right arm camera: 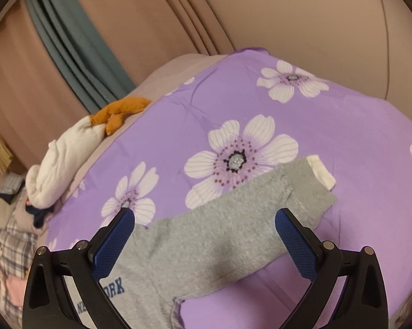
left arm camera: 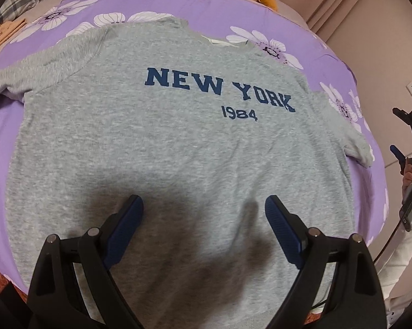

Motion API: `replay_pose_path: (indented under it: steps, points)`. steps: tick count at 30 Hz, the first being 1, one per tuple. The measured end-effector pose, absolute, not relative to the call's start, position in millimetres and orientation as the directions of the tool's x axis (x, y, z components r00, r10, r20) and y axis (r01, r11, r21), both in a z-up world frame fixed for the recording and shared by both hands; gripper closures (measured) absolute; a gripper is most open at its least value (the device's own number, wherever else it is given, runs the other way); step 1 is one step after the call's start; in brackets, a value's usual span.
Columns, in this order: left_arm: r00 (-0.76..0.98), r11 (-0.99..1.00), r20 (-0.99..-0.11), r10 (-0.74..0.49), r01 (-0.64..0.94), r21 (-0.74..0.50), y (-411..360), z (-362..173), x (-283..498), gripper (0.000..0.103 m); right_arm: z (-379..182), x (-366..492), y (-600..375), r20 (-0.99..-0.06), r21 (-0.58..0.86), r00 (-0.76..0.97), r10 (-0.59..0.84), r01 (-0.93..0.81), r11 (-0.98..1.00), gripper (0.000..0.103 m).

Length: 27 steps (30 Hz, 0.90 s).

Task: Fold small clothes
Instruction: 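Move the right gripper over the sweatshirt sleeve to its white cuff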

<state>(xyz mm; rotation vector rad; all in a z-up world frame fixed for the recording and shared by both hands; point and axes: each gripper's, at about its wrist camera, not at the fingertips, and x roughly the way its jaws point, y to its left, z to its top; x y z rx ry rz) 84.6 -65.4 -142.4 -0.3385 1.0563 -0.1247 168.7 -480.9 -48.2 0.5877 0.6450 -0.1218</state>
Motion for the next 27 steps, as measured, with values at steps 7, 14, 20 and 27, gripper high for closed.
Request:
replay_pose_path:
  steps: [7, 14, 20, 27]
  points:
    - [0.485, 0.950, -0.840, -0.243, -0.056, -0.308, -67.3, -148.8, 86.6, 0.012, -60.8, 175.0, -489.5, -0.636, 0.465, 0.770, 0.050, 0.330, 0.821, 0.001]
    - [0.482, 0.962, -0.846, -0.225, -0.029, -0.273, -74.1, -152.8, 89.5, 0.008, -74.7, 180.4, -496.2, -0.676, 0.451, 0.736, 0.039, 0.372, 0.811, 0.001]
    - [0.481, 0.974, -0.857, -0.183, -0.027, -0.223, -82.5, -155.9, 92.4, 0.004, -79.4, 178.0, -501.0, -0.688, 0.442, 0.725, 0.022, 0.395, 0.805, 0.001]
    - [0.479, 0.969, -0.855, -0.198, -0.035, -0.244, -79.6, -155.1, 93.6, 0.004, -84.7, 180.2, -502.6, -0.700, 0.441, 0.714, 0.026, 0.403, 0.802, 0.001]
